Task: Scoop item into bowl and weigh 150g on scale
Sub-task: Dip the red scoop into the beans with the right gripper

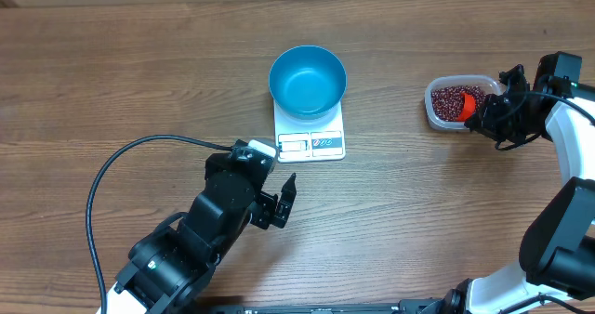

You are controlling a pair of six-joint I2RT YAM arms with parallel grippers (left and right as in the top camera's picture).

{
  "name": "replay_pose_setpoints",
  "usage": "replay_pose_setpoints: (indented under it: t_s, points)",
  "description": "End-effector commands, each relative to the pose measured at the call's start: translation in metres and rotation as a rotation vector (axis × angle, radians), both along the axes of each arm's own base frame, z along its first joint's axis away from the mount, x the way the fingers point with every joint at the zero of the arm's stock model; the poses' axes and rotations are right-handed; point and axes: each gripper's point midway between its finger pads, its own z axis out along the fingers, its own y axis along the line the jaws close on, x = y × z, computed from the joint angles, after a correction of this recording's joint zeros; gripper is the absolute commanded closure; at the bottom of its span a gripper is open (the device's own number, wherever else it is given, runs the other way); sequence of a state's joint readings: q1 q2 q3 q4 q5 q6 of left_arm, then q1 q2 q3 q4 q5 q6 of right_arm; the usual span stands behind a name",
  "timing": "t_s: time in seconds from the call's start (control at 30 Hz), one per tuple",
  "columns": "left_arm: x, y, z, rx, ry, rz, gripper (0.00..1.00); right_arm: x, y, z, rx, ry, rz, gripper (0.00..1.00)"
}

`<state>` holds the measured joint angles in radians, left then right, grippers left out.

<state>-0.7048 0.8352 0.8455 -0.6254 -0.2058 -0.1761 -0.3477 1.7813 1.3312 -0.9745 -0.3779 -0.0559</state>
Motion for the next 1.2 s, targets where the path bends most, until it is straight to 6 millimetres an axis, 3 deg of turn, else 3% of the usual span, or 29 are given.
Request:
replay_pose_setpoints:
  t_s: [0.0, 0.63, 1.17]
  points:
    - [0.0, 0.002, -0.002, 0.018, -0.006, -0.003, 0.01, -0.008, 0.004, -0.011, 0.025, 0.039, -0.002, 0.96]
    - [0.0, 0.002, -0.002, 0.018, -0.006, -0.003, 0.0, -0.008, 0.01, -0.014, 0.073, 0.025, -0.001, 0.96]
    - [0.0, 0.002, -0.002, 0.018, -0.006, -0.003, 0.0, -0.021, -0.016, -0.001, 0.288, -0.02, -0.14, 0.96]
